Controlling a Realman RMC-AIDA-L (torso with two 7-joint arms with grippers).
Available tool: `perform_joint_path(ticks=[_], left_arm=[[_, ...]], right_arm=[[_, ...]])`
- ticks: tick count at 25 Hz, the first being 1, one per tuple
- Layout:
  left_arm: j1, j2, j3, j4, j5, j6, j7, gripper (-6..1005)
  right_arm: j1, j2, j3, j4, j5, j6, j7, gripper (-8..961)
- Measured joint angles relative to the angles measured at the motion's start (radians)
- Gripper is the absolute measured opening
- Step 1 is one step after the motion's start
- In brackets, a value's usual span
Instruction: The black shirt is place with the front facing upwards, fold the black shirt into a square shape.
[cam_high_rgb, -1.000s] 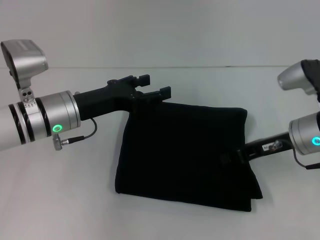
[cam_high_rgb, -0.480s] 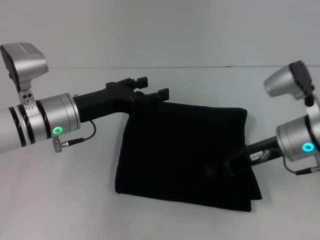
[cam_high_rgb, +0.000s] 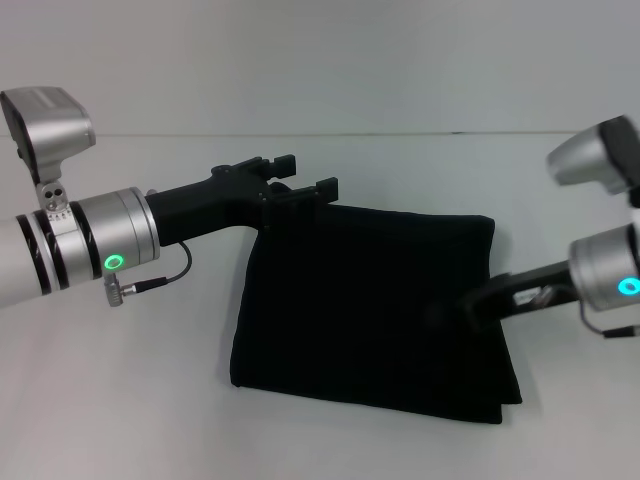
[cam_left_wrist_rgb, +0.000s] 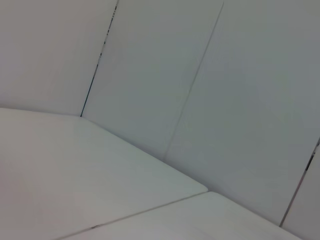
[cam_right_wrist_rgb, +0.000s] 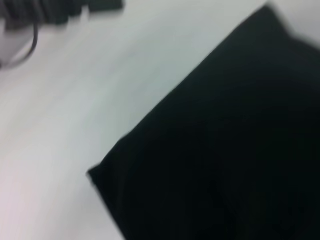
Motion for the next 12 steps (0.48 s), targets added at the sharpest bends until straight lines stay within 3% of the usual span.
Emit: perform_joint_path(ticks=[3,8,12], left_arm=[[0.000,0.001,0.000,0.001,0.000,0.003,-0.002,874],[0.002,0.001,0.000,0.002,0.000,0.007,-0.012,874],[0.003,0.001,0.000,0.003,-0.001,0.016,-0.013,874]], right_arm=[[-0.034,-0.011,0.082,-0.056,0.001,-0.005,0.022,0],[-0.067,-0.065,0.265,-0.063,0.002,-0.023,0.056,-1],[-0.083,-0.095,0.303,-0.053,-0.004,-0.022,0.115,74]])
